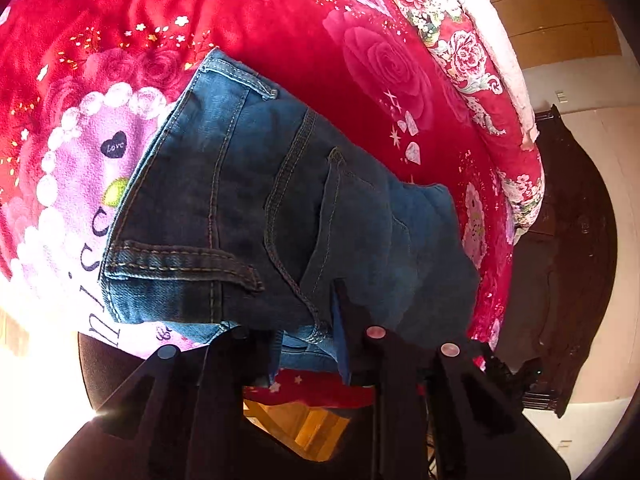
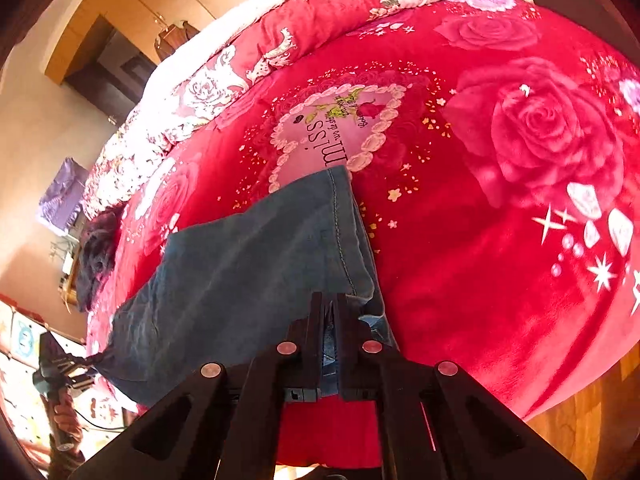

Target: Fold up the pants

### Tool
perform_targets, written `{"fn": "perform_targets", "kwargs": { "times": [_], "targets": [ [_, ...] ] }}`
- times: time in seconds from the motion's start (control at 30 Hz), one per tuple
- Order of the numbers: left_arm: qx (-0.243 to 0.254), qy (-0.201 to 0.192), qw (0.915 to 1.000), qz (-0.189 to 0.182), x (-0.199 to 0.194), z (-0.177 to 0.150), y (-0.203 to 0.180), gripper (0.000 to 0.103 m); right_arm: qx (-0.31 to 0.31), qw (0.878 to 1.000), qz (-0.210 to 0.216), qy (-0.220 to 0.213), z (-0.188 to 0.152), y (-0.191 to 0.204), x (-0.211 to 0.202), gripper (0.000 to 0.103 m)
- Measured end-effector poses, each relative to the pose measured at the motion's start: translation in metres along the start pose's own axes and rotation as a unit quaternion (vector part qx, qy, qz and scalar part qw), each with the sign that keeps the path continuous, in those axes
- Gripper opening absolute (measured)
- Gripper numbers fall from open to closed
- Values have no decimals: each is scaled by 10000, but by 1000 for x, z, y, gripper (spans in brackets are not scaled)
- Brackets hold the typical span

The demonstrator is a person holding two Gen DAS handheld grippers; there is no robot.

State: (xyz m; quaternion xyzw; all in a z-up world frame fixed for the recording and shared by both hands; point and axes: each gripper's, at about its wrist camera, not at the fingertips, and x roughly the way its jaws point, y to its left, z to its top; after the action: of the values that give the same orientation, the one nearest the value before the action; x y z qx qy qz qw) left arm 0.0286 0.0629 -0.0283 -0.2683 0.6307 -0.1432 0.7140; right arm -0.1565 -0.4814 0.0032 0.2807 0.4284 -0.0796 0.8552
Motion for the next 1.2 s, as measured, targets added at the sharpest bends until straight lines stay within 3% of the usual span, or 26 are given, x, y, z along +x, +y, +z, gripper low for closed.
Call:
{"fn": "perform_targets", "kwargs": {
  "times": [0.1,0.2,0.33,0.37,0.4,0.43,0.47,0.5,0.67,0.77,0.87,0.97,1.07,1.2],
  "targets": [
    [-152,149,9986,475,19,-8,22,19,-326,9968,-627,386,-12,-7,20,3],
    [-475,298,9981,270,31,-15,47,20,-230,9943,-783,681,-28,-24,38,6],
    [-389,391,9985,13,11,-16,45,21,429,9981,-239,364,-27,-37,16,12],
    [-218,439,9987,-112,4,-19,40,21,638,9974,-61,314,-27,-41,10,20],
    [-29,500,9985,-235,-2,-23,36,28,867,9959,126,241,-29,-44,3,34],
    [170,531,9980,-309,-8,-27,29,34,1061,9937,299,196,-31,-48,-3,42],
    [350,537,9974,-327,-12,-31,23,48,1238,9910,461,202,-35,-51,-5,53],
    [506,532,9968,-310,-14,-34,16,54,1386,9885,558,226,-39,-53,-6,54],
    [1277,837,9875,-391,0,-40,-40,53,1886,9792,527,536,-54,-64,16,54],
    [2152,906,9723,-120,12,-42,-91,54,2258,9683,902,563,-61,-68,32,54],
    [2907,1018,9512,174,40,-40,-145,54,2479,9589,1311,425,-62,-67,51,54],
    [3395,1269,9315,317,71,-40,-191,54,2652,9503,1632,-33,-61,-67,57,54],
    [3942,1484,9054,532,111,-42,-252,54,2981,9351,1875,-392,-72,-71,64,53],
    [4442,1858,8732,754,174,-46,-336,54,2836,9404,1784,-587,-74,-69,63,48]
  ]
}}
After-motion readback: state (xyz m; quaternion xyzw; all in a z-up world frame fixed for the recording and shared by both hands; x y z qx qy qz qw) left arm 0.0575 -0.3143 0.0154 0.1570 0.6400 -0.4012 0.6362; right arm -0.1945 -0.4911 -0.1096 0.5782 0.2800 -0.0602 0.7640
